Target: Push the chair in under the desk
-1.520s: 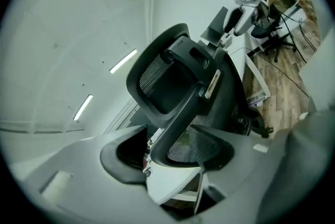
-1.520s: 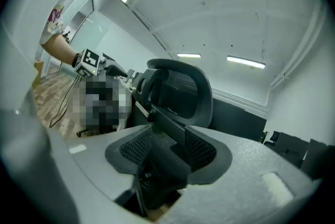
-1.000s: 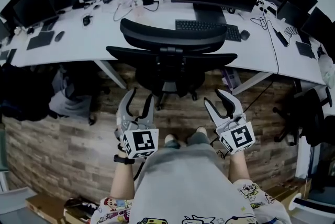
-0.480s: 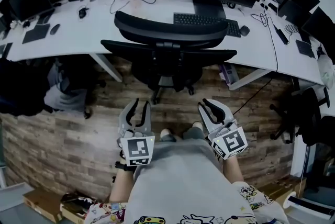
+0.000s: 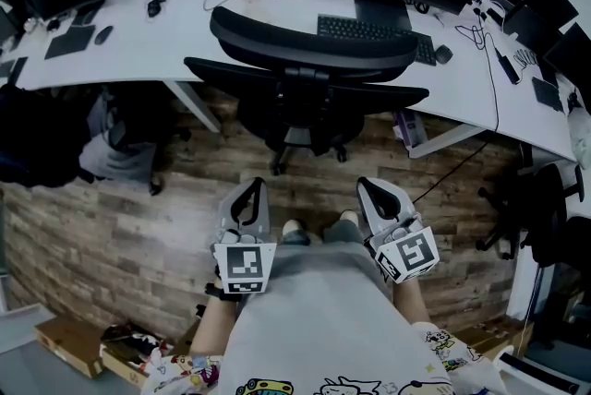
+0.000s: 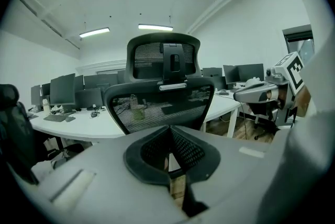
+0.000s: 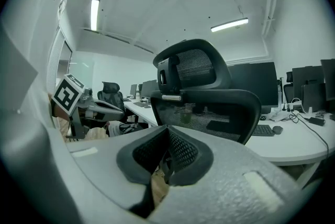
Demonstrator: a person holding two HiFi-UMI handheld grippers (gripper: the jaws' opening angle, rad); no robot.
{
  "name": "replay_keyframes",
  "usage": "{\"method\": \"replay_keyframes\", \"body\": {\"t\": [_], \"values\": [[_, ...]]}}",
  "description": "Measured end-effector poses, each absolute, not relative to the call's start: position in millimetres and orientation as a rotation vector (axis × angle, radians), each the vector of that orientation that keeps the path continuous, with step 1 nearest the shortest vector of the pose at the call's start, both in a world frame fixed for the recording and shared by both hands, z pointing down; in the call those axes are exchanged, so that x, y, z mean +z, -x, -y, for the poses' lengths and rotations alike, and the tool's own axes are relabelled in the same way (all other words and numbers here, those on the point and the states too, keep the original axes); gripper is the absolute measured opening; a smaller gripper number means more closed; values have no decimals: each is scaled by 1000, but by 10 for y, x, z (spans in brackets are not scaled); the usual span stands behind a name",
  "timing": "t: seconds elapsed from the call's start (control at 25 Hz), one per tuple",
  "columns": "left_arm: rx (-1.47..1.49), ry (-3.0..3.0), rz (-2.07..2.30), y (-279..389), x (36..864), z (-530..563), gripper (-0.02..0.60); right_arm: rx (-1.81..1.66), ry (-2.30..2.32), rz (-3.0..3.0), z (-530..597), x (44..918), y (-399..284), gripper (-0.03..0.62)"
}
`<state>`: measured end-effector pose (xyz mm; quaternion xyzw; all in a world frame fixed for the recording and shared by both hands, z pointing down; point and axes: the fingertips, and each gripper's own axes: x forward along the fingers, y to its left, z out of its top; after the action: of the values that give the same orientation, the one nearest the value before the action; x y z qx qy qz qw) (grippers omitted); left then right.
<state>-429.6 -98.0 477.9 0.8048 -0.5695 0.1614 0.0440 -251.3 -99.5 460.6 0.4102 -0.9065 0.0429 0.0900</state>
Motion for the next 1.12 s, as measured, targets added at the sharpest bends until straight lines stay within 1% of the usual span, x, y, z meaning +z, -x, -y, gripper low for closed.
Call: {"method": "replay_keyframes", "body": {"t": [0.48, 1.12], "values": [[559, -2515, 1689, 4215, 4765, 930, 11, 131, -1232, 2692, 984, 4598, 2470, 1], [551, -2537, 1701, 4220, 4692, 899, 11, 168, -1285, 2681, 961, 4590, 2398, 2]]}}
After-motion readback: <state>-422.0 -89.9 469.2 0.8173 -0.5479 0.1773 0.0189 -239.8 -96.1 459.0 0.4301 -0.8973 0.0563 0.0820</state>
